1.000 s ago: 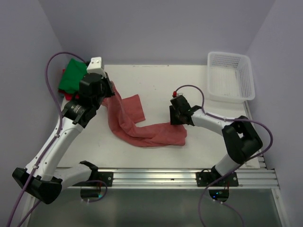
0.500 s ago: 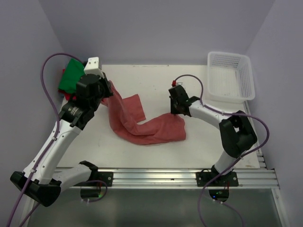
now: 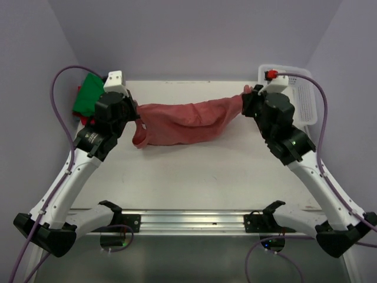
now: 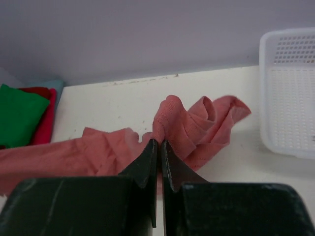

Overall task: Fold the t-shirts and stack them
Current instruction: Flatten out the tshirt

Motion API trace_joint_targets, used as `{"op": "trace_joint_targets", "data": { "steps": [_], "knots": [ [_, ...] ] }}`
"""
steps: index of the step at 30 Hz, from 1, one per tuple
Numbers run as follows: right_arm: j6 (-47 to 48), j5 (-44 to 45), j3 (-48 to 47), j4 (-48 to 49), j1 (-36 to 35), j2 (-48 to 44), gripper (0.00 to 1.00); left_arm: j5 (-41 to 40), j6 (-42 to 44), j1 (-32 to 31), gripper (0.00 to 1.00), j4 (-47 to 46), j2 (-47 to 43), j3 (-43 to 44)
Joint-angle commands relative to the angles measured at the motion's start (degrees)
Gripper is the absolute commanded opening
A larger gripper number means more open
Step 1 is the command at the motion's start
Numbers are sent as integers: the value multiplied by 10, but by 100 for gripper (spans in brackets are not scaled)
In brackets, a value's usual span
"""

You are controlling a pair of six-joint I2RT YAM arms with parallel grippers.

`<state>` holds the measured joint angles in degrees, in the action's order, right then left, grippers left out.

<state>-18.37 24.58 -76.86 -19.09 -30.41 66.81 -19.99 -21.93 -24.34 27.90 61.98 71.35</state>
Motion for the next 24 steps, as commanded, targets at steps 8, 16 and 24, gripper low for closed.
{"op": "trace_joint_targets", "data": {
  "steps": [8,16,24],
  "knots": [
    [-60,-111,186,-263,-29,-102,0,21,-65,5,0,14,-92,-78],
    [-86,-191,219,-335,-28,-90,0,187,-172,3,0,99,-131,-259],
    [-59,-300,208,-404,-33,-41,15,260,-241,-9,2,205,-214,-310]
  ]
}}
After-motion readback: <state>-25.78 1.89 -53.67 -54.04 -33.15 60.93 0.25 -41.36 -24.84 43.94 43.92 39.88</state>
